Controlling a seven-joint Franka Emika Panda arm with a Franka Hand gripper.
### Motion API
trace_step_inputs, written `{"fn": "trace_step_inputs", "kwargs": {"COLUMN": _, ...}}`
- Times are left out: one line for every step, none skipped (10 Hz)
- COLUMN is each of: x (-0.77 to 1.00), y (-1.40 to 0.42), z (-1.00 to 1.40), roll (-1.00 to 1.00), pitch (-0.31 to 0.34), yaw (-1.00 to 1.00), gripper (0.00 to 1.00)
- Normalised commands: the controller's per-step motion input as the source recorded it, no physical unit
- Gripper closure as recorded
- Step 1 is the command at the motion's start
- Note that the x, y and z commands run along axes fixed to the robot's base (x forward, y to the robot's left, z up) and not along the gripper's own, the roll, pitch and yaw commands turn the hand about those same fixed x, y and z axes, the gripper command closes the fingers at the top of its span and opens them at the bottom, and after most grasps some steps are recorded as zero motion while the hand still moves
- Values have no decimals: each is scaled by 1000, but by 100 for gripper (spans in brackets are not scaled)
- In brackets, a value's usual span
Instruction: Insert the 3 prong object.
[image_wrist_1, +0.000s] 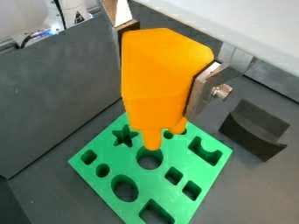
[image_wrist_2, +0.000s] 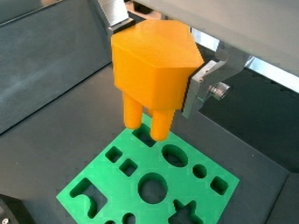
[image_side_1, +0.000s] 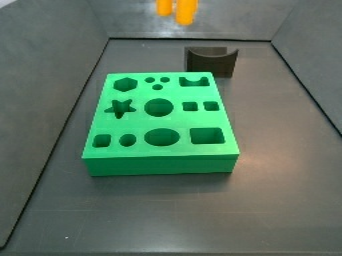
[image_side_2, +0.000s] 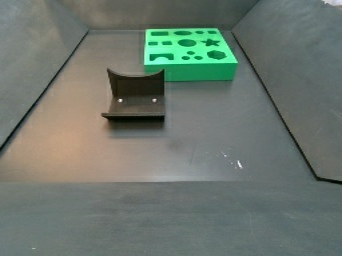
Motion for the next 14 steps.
{"fn": "trace_step_inputs", "kwargs": {"x": -91, "y": 197, "z": -286, "roll": 0, "pitch": -43, "yaw": -754, "gripper": 100}}
{"fn": "trace_step_inputs", "kwargs": {"x": -103, "y": 123, "z": -477, "roll": 0, "pitch": 0, "yaw": -877, "gripper": 100}}
{"fn": "trace_step_inputs", "kwargs": {"x": -86, "y": 174, "z": -631, "roll": 0, "pitch": 0, "yaw": -849, "gripper": 100}}
{"fn": "trace_step_inputs", "kwargs": {"x": -23, "y": 283, "z": -686, "roll": 0, "pitch": 0, "yaw": -754, "gripper": 100}}
{"fn": "trace_step_inputs", "kwargs": {"x": 0, "y": 420, "z": -691, "roll": 0, "pitch": 0, "yaw": -620, "gripper": 100}}
{"fn": "trace_step_inputs", "kwargs": {"x": 0, "y": 483, "z": -680, "roll": 0, "pitch": -17, "yaw": -549, "gripper": 100}}
{"fn": "trace_step_inputs", "kwargs": {"x": 0, "y": 526, "z": -669, "roll": -1, "pitch": -26, "yaw": -489, "gripper": 100}}
{"fn": "trace_step_inputs", "kwargs": {"x": 0, "y": 549, "z": -569, "roll": -26, "pitch": -13, "yaw": -434, "gripper": 100}}
{"fn": "trace_step_inputs", "kwargs": {"x": -46, "y": 486, "z": -454, "roll": -79, "pitch": -6, "yaw": -417, "gripper": 100}}
{"fn": "trace_step_inputs", "kwargs": {"x": -86, "y": 331, "z": -337, "roll": -96, "pitch": -23, "yaw": -403, "gripper": 100}}
{"fn": "trace_step_inputs", "kwargs": {"x": -66, "y": 277, "z": -303, "roll": -110, "pitch": -26, "yaw": -400, "gripper": 100}}
{"fn": "trace_step_inputs", "kwargs": {"x": -11, "y": 274, "z": -291, "roll": -116, "pitch": -24, "yaw": -340, "gripper": 100}}
{"fn": "trace_step_inputs", "kwargs": {"x": 0, "y": 211, "z": -186, "roll": -123, "pitch": -20, "yaw": -189, "gripper": 100}}
{"fn": "trace_step_inputs", "kwargs": {"x": 0, "y": 77, "z": -31, "roll": -47, "pitch": 0, "yaw": -51, "gripper": 100}}
